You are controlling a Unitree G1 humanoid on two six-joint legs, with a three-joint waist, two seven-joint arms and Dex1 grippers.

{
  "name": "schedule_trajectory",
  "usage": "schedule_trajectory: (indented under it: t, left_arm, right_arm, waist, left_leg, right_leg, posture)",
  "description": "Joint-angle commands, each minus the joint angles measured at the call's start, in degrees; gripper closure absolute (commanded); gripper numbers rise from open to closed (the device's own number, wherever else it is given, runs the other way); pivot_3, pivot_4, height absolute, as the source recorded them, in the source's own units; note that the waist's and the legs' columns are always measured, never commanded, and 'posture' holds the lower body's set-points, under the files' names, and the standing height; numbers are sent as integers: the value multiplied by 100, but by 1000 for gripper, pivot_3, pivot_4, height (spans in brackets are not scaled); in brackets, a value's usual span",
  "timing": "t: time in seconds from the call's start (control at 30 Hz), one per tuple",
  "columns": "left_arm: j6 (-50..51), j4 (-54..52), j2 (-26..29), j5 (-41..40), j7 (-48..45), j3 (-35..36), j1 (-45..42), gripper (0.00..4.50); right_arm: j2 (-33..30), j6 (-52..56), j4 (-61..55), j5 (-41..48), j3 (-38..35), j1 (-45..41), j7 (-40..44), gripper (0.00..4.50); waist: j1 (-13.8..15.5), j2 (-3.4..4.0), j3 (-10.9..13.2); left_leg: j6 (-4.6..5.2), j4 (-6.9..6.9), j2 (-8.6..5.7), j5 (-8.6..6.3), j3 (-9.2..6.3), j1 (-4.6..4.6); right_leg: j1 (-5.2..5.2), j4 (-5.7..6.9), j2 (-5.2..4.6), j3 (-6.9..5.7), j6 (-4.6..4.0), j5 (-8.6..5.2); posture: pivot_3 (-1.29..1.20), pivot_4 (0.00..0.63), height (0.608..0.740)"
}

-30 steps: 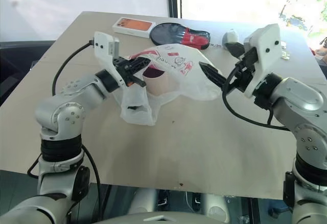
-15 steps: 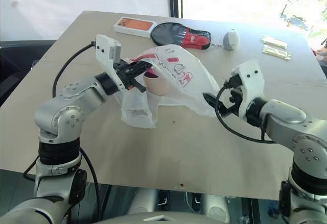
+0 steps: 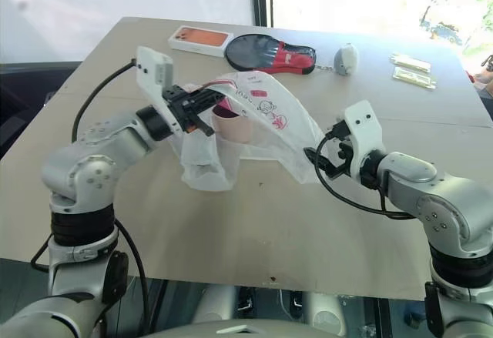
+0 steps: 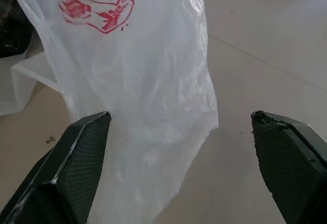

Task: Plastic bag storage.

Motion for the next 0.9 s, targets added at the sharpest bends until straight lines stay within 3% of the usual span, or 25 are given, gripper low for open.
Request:
schedule_trajectory:
  t: [0.03, 0.27, 0.57, 0.77, 0.9]
  left_arm:
    - [403, -168, 143, -947, 175, 617, -168, 3686]
    - [936, -405, 678, -2483, 569, 1105, 92, 2135]
    - [1363, -932, 2482, -4228, -21, 1761, 1769, 2135]
    - [1374, -1863, 3007, -3377, -1149, 2489, 3671, 2135]
    - [793, -2237, 2938, -2423, -1453, 2335, 4325, 2135]
  right_arm:
    - [-92, -148, -49, -76, -73, -8, 142, 554]
    - [-168, -7, -302, 153, -25, 174, 501, 554]
    - [341, -119, -198, -120, 585, 488, 295, 554]
    - [612, -584, 419, -695, 802, 736, 212, 554]
    - [712, -628, 439, -742, 742, 670, 289, 554]
  waist:
    - [6, 0, 0]
    - [10, -1, 0]
    - [-14, 1, -1]
    - [-3, -12, -11]
    - [14, 2, -14]
  left_leg:
    - [0, 0, 0, 0, -1, 0]
    - [0, 1, -2, 0, -2, 1]
    - [-1, 0, 5, 0, 1, 6]
    - [1, 0, -10, -2, -5, 4]
    - [-3, -1, -3, -1, -7, 5]
  right_leg:
    - [0, 0, 0, -1, 1, 0]
    - [2, 0, -2, -1, 1, -1]
    - [-2, 4, 5, 6, -2, -1]
    - [4, 0, -8, 0, 14, -10]
    - [1, 3, -1, -3, 12, -11]
  posture:
    - [0, 150, 740]
    - [0, 150, 740]
    - [0, 150, 740]
    - [0, 150, 740]
    - [0, 150, 740]
